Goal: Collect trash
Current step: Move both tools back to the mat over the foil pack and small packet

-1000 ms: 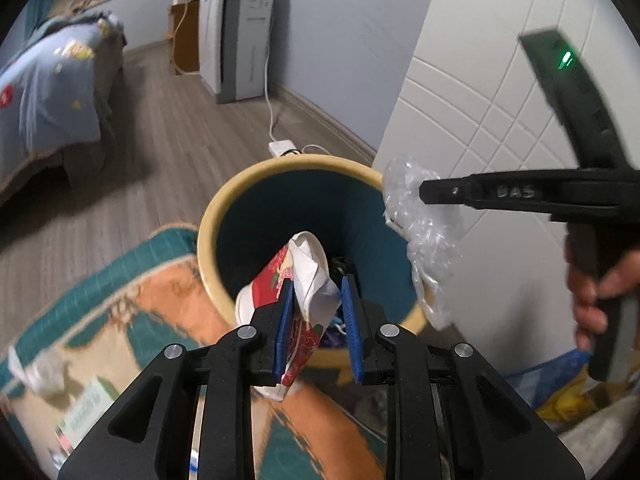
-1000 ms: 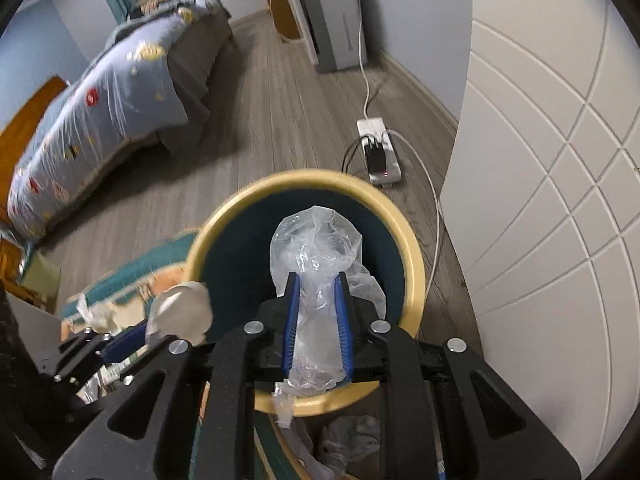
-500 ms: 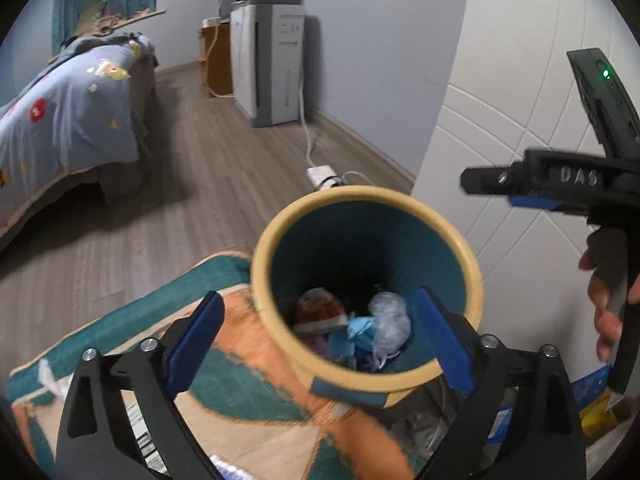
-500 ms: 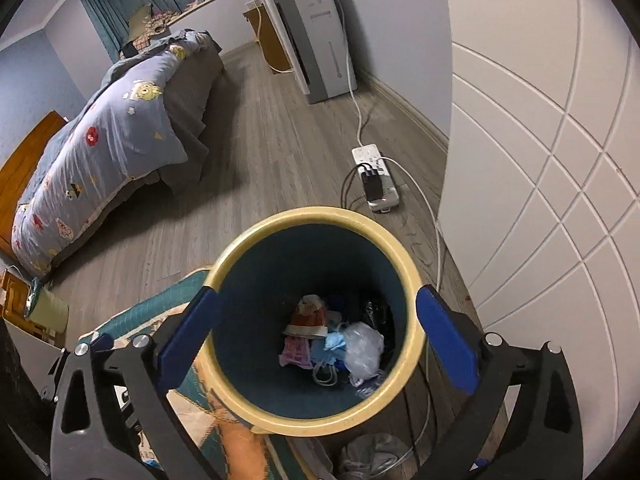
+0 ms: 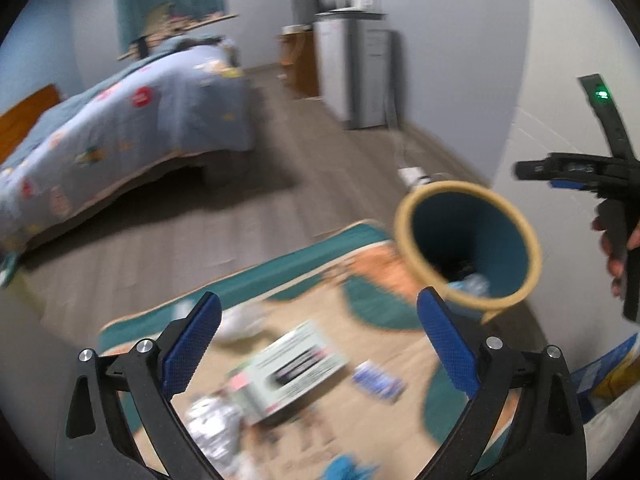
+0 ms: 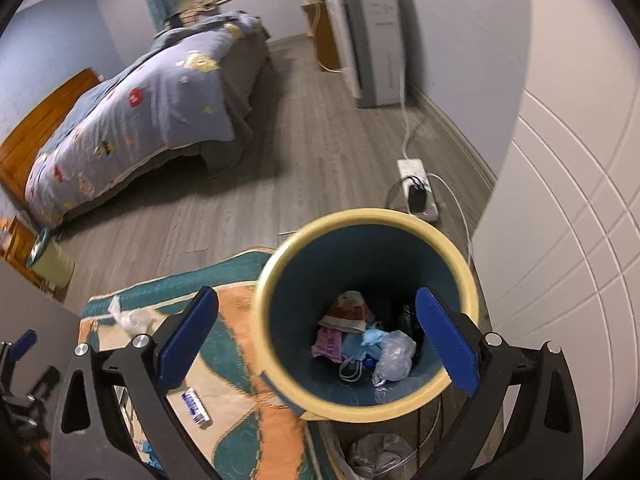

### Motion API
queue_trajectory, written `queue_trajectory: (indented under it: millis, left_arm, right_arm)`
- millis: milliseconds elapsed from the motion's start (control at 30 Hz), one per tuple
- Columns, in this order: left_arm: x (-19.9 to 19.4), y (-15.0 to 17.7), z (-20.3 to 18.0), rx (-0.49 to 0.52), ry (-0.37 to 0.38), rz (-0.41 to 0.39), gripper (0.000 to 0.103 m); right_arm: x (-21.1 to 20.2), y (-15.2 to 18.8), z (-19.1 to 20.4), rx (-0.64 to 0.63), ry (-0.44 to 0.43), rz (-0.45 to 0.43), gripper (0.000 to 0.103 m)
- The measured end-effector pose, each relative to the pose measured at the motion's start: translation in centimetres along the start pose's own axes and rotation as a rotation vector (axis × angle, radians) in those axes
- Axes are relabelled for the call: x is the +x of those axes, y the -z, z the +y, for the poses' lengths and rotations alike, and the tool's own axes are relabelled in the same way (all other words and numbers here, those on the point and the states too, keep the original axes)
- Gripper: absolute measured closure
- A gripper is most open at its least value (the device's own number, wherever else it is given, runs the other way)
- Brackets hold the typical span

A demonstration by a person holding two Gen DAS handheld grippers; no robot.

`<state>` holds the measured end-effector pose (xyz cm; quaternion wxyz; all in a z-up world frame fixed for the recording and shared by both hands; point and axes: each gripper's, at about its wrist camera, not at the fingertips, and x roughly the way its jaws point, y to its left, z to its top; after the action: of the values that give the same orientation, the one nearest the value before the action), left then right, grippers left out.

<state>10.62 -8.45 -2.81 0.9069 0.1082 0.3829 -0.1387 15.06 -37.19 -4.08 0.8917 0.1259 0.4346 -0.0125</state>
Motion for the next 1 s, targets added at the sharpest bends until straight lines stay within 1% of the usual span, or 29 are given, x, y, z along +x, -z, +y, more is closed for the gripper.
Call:
queue_trajectory:
  millis: [100,200,300,367,400,467,533,600,667,833,933,967,1000]
  left_arm:
    - [-2.7,1.9,3.9,-0.116,-0.023,0.008,0.005]
    - [-4.3,4.0,6.6,-0.220,-0.038,0.002,0.005]
    - [-4.3,6.3,9.8,-0.340,-0.022,0.036,0.005]
    - [-3.7,7.5,11.0,-0.366,-0.030,0.058,0.005]
    - [-3.3,8.0,11.5,-0.367,-0.045,0.072,0.005]
    - [-1.8,9.0,12.1,-0.363,-0.069,0.125,0.005]
    - [0.2,10.2,12.5,-0.332,-0.088,0.199,0.005]
    - [1.7,11.2,12.8,-0.284,-0.123,0.263,0.005]
    - [2.7,11.9,12.8,-0.250,-0.137,0.300,0.005]
    - [5.0,12.9,11.8,-0.163,-0.104,0.365,0.005]
    - [6.4,13.6,11.5,-0.138,-0.093,0.404,0.005]
    - [7.0,14.0,11.5,-0.129,-0.098,0.429,0.005]
    - [7.5,14.2,11.4,-0.120,-0.103,0.447,0.005]
  right_arm:
    - [-0.9,0.1,2.2,-0.041,-0.012,-0.009,0.006]
    - [-0.8,1.1,4.8,-0.085,-0.041,0.001,0.006]
    - [-0.5,2.5,7.3,-0.148,-0.045,0.020,0.006]
    - [0.1,3.5,9.1,-0.174,-0.062,0.054,0.006]
    - [0.3,3.7,9.5,-0.172,-0.071,0.065,0.006]
    - [1.3,4.8,10.8,-0.156,-0.104,0.115,0.006]
    - [2.2,5.7,11.5,-0.157,-0.116,0.154,0.006]
    - [2.9,6.7,12.1,-0.175,-0.109,0.188,0.006]
    - [3.7,7.4,13.0,-0.203,-0.092,0.210,0.006]
    - [5.9,8.6,14.0,-0.293,-0.052,0.262,0.006]
    - [7.7,11.1,14.9,-0.391,-0.023,0.318,0.006]
    - [8.1,11.5,15.2,-0.414,-0.018,0.335,0.006]
    - [8.9,12.6,16.0,-0.459,-0.019,0.370,0.008]
